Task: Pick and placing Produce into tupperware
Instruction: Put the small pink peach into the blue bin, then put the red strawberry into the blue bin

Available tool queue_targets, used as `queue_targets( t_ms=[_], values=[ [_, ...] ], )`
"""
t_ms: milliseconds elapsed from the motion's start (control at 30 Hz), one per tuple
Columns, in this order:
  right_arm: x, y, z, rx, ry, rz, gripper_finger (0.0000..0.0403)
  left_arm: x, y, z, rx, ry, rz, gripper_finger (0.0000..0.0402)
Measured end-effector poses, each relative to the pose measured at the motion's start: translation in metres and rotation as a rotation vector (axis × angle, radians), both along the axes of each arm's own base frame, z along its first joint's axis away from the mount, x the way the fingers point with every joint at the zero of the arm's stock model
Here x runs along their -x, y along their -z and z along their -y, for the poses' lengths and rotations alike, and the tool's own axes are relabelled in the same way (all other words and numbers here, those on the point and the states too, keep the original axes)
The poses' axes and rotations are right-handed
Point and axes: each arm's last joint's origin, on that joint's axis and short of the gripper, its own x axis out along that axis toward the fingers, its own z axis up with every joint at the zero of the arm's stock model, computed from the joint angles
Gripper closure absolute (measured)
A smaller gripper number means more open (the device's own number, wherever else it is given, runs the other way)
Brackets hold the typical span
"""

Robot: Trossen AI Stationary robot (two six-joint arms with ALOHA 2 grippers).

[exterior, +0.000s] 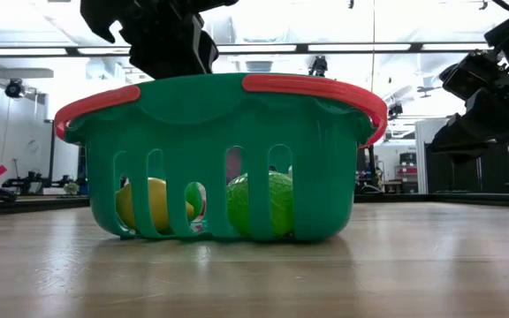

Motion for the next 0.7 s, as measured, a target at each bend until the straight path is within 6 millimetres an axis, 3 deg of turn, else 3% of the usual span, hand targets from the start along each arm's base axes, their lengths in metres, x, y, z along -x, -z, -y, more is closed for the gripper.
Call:
queue_targets(
  t_ms=[167, 300, 400, 500, 700],
  values=[
    [0.000, 0.000, 0.000, 0.000, 0.000, 0.001, 0.0339, -0.001, 0.000, 0.000, 0.006, -0.004, 0.009, 0.0196],
    [0.000, 0.000, 0.000, -0.035, 0.015, -0.002, 0.0339, -0.003, -0.012, -0.002, -0.070, -0.014, 0.070, 0.0174],
    [0.000, 0.000, 0.000, -0.097, 0.042, -0.008, 0.0339, -0.004, -0.029, -0.006, -0.243, 0.006, 0.158, 0.0177],
    [0.000, 0.000, 0.000, -0.108, 0.046, -0.005, 0.0339, -0.003, -0.054, -0.014, -0.301, 0.022, 0.279, 0.0186],
    [-0.004, -0.012, 0.000, -0.101, 0.032, 0.129, 0.0339, 0.036, -0.106, -0.035, -0.314, 0.046, 0.404, 0.0198]
  ],
)
